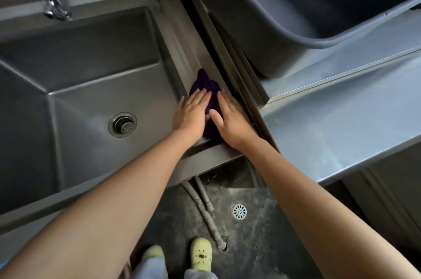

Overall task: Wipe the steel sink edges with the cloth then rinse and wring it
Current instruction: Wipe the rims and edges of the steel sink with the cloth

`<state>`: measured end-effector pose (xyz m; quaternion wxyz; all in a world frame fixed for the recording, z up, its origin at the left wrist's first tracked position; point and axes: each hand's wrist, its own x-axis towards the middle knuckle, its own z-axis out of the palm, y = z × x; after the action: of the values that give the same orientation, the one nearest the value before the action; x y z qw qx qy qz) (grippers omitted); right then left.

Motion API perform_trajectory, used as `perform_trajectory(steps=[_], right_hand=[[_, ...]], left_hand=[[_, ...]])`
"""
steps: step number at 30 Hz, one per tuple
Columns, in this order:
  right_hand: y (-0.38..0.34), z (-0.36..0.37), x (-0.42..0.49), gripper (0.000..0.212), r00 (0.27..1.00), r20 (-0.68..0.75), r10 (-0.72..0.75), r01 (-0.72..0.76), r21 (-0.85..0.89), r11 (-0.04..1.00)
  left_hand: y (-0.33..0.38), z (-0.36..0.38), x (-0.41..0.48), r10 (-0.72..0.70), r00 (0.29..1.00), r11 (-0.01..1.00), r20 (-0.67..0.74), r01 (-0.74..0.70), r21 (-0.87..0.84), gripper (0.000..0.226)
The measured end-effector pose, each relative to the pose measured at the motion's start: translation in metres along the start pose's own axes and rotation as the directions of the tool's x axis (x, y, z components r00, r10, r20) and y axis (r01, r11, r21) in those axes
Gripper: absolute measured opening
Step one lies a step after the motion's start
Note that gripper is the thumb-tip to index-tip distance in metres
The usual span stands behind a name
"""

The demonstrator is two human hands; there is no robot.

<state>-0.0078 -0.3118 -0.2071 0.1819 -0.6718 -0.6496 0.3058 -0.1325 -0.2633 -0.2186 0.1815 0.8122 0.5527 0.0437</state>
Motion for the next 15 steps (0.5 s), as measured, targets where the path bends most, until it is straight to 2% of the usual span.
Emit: perform_trajectory(steps=[7,15], right_hand=[[-0.003,0.0,0.01,0.066,0.993,-0.078,-0.087,0.074,-0.147,0.986],[-0.017,0.002,0.051,0.074,0.999,-0.032,-0.027,0.018,-0.243,0.97]], left_hand=[[-0.015,-0.004,0.03,0.045,0.999,0.999,-0.013,-0.044,0.014,0.062],[-0.04,-0.025,0.07,0.106,0.994,0.993,-0.001,-0.106,0.061,0.059]])
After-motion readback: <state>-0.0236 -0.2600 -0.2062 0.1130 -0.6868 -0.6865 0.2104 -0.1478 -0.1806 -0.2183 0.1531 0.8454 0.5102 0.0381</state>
